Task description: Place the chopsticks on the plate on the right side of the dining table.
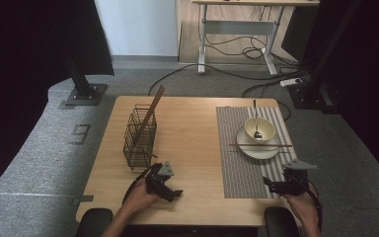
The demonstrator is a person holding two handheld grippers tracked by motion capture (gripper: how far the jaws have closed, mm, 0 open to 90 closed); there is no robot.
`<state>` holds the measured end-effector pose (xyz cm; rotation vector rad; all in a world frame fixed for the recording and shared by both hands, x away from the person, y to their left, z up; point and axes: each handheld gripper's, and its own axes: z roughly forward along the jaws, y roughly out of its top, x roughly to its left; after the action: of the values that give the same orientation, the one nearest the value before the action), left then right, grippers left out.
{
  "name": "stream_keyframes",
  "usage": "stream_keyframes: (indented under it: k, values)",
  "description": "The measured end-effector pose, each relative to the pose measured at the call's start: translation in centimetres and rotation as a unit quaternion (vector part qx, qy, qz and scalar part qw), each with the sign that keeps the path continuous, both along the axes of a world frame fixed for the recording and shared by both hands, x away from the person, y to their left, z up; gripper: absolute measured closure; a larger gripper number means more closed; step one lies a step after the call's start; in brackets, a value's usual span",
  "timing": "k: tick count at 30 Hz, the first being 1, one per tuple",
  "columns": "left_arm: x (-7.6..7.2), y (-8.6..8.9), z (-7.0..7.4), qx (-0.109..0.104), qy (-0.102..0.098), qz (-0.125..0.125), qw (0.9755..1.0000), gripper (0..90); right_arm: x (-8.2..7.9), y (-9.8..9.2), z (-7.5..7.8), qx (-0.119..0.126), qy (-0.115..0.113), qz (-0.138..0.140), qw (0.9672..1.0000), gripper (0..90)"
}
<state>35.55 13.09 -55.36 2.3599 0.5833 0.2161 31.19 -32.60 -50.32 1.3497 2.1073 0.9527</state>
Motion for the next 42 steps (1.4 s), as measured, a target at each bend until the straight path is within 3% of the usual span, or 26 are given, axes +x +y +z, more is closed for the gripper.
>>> stream_keyframes:
  k: [6, 11, 14, 15, 18, 25, 28, 36, 42]
  values:
    - [-0.1, 0.0, 0.0, -0.003, -0.002, -0.001, 1.0, 2.2, -1.3, 1.1, 2.1, 0.012, 0.002, 0.019, 0.9997, 0.0]
    - [-0.1, 0.1, 0.0, -0.003, -0.002, -0.003, 1.0, 2.7, -1.7, 2.2, 3.6, 0.007, -0.003, 0.037, 0.9993, 0.0]
    - [-0.1, 0.1, 0.0, -0.004, -0.002, -0.002, 1.0, 2.8, -1.7, 3.7, 5.0, 0.006, 0.0, 0.074, 0.9973, 0.0]
    - [-0.1, 0.1, 0.0, -0.003, -0.002, -0.001, 1.0, 2.8, -1.7, 3.7, 5.0, 0.006, 0.0, 0.074, 0.9973, 0.0]
    - [-0.1, 0.1, 0.0, -0.002, -0.002, -0.002, 1.0, 2.7, -1.3, 5.6, 6.5, 0.005, 0.0, 0.111, 0.9938, 0.0]
    - [-0.2, 0.1, 0.0, -0.002, -0.001, -0.002, 1.0, 2.3, -0.4, 8.7, 8.2, 0.011, -0.001, 0.16, 0.9871, 0.0]
    - [-0.2, 0.1, 0.0, -0.002, -0.001, -0.002, 1.0, 2.1, 0.3, 10.7, 8.9, -0.005, 0.005, 0.183, 0.983, 0.0]
    - [-0.2, 0.0, 0.0, -0.001, 0.001, -0.003, 1.0, 0.6, 1.9, 13.9, 10.0, -0.011, 0.018, 0.209, 0.9777, 0.0]
    - [-0.3, 0.0, 0.0, 0.0, 0.002, -0.006, 1.0, 0.0, 2.9, 15.9, 10.6, 0.001, 0.028, 0.225, 0.9739, 0.0]
